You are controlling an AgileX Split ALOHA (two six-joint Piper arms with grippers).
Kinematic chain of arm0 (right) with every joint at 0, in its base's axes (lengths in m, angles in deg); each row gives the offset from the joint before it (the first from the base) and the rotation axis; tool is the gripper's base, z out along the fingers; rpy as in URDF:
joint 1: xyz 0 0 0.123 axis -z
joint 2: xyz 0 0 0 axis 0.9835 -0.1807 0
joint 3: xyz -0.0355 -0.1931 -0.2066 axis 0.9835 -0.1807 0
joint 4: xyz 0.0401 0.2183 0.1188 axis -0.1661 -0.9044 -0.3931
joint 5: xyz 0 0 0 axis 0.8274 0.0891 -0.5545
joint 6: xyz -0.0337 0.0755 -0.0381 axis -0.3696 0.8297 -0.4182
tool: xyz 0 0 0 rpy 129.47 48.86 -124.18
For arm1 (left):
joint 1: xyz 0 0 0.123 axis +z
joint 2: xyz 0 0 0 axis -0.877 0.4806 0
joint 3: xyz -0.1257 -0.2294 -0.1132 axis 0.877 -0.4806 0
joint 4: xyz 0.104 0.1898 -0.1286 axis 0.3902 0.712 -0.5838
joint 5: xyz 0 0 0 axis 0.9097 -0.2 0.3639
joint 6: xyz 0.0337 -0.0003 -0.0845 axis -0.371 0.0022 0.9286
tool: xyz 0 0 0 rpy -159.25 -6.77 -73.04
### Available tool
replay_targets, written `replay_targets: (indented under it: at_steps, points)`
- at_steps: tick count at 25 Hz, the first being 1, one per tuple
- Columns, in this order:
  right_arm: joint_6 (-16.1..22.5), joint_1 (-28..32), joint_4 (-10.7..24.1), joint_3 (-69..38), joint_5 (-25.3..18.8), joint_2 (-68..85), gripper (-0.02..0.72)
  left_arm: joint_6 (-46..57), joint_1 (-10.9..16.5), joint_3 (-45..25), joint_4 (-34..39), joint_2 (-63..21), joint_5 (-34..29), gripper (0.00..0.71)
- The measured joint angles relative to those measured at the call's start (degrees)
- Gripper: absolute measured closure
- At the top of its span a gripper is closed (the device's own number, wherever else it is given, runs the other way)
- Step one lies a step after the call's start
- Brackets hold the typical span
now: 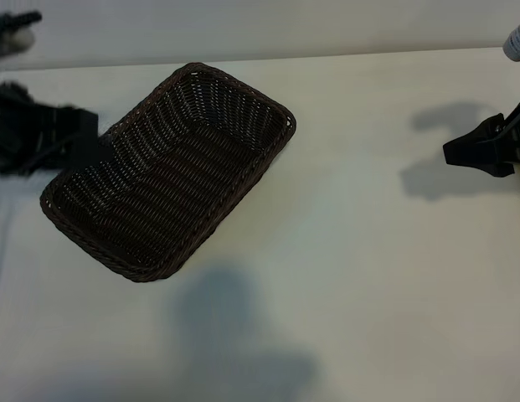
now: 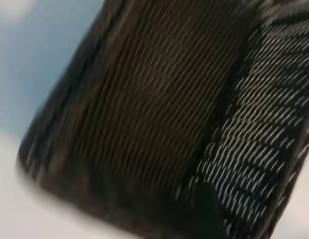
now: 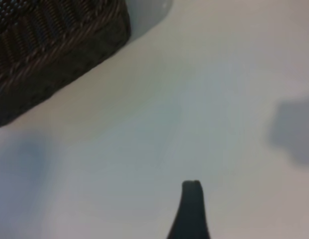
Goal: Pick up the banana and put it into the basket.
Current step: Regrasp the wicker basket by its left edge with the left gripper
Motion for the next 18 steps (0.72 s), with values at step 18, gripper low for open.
replay_targets:
  at_steps: [18]
  points:
    - [0.0,0.0,0.0,0.0,0.2,0.0,0.097,30.6,0.0,-14.3,6.9,-0.1,9.6,0.169]
